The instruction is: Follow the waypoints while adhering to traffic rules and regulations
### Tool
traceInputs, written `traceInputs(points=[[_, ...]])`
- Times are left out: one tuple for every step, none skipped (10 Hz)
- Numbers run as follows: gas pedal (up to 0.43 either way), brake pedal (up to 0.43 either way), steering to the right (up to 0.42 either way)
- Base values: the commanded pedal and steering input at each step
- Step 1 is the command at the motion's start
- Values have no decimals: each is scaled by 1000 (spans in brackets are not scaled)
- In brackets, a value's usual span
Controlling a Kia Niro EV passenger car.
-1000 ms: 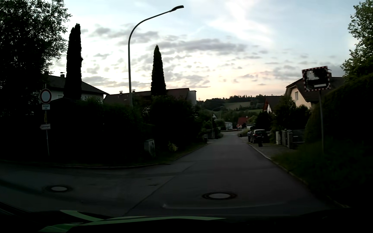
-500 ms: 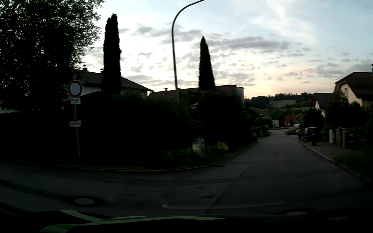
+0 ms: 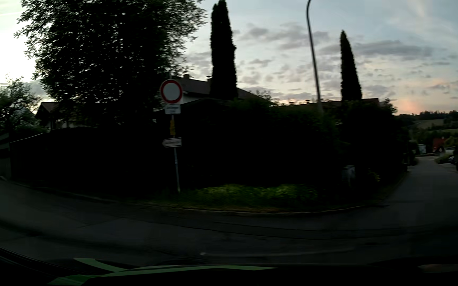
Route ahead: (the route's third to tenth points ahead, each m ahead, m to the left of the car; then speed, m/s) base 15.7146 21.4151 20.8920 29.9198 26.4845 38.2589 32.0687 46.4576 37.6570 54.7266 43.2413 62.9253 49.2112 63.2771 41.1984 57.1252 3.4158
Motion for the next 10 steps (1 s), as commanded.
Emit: traceInputs(points=[[110, 0, -779], [118, 0, -780], [157, 0, -780], [157, 0, -778], [157, 0, -772], [169, 0, -755], [177, 0, -727], [177, 0, -697], [177, 0, -658], [189, 0, -609]])
